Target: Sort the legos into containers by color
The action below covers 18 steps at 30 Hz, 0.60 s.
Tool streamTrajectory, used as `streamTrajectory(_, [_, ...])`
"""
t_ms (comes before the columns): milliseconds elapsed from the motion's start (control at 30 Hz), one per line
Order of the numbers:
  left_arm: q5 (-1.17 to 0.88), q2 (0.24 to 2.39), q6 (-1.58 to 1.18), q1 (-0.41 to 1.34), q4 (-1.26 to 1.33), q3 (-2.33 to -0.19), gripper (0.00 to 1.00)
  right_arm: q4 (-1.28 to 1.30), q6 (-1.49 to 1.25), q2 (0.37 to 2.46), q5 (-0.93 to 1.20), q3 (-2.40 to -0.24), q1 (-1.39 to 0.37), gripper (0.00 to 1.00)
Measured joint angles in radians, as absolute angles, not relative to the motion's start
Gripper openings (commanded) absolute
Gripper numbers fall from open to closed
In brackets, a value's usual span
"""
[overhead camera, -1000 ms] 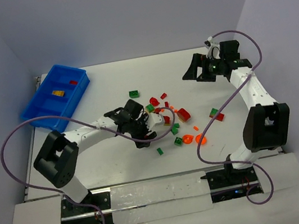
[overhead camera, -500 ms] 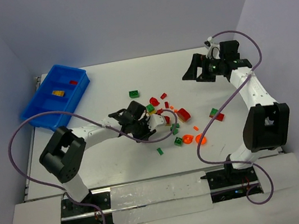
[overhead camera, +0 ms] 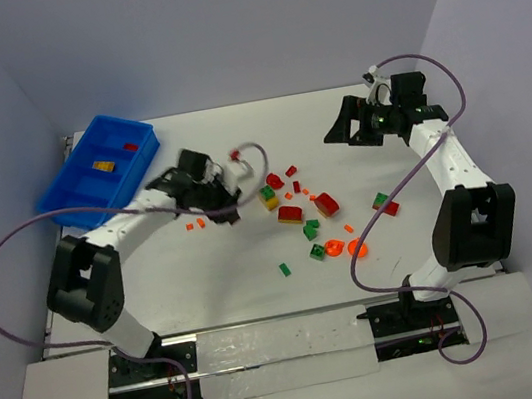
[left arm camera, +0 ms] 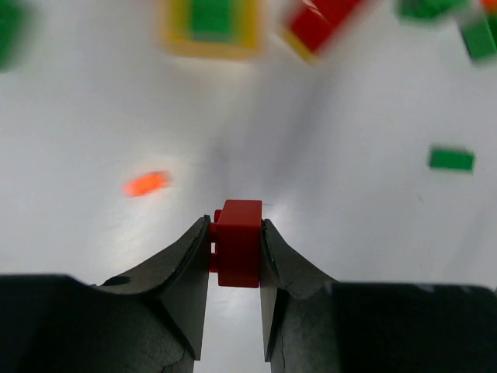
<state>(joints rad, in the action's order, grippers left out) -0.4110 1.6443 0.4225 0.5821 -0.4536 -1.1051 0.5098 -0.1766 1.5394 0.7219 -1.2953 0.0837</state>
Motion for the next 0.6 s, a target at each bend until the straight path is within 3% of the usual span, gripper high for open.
streamTrajectory(233, [-0.473,1.590,0.261,0.143,-0.426,-1.329,0.00,0.513,-0.155,1.539,0.719,-1.296,0.083,1.00])
streamTrajectory(600, [-0.320,1.680,-0.023,-0.041,-0.431,-1.570,0.00,0.622,0.052,1.508,0.587,-1.351,0.083,1.00])
